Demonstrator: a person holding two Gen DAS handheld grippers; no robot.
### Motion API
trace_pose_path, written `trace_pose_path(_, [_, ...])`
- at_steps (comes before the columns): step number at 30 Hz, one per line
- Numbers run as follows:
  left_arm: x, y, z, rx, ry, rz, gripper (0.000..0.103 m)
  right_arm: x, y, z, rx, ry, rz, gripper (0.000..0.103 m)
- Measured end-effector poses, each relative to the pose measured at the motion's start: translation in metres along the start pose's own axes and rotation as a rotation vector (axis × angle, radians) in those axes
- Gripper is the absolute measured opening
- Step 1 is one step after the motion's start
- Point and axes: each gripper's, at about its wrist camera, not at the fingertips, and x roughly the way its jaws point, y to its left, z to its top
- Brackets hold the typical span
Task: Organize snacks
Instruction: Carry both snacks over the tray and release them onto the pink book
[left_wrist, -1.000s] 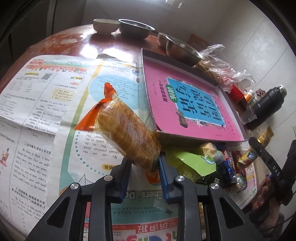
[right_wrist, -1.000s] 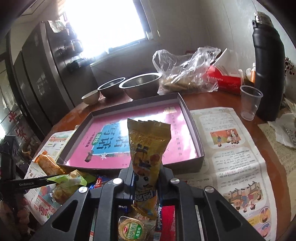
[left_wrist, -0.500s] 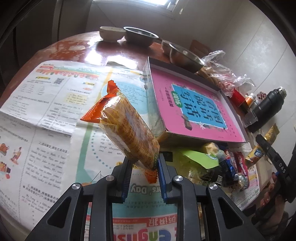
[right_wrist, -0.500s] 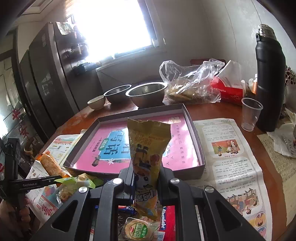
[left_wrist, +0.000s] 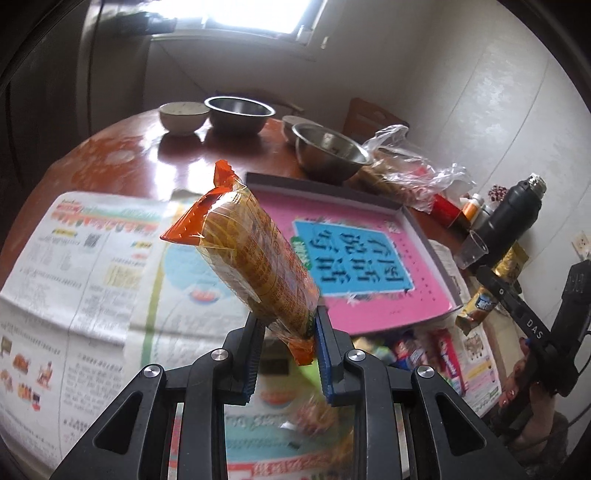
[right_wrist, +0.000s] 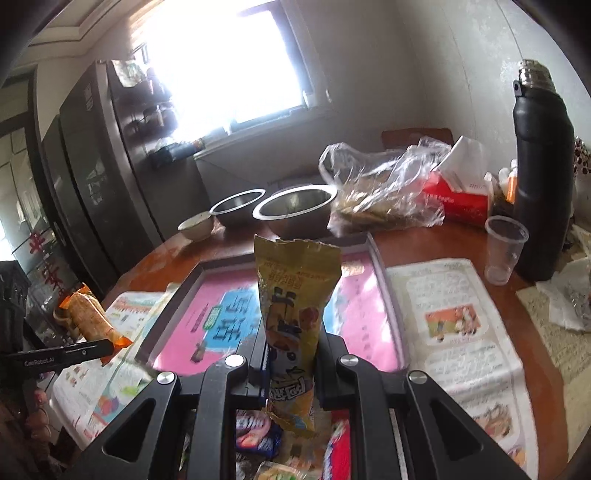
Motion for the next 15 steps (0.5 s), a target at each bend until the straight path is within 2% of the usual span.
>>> trace_pose_path(7, [0.031,-0.015,0.013,0.016,0.049,-0.022,0.027,0.015,-0.010,0.015,-0.008,-0.021,-0.039,0.018])
trace_pose_path(15, [0.060,-0.024,0.014,0.031,0.110,-0.028,0.027,0.047,-0.020,0.010,0.000,0.073,-0.055,0.018])
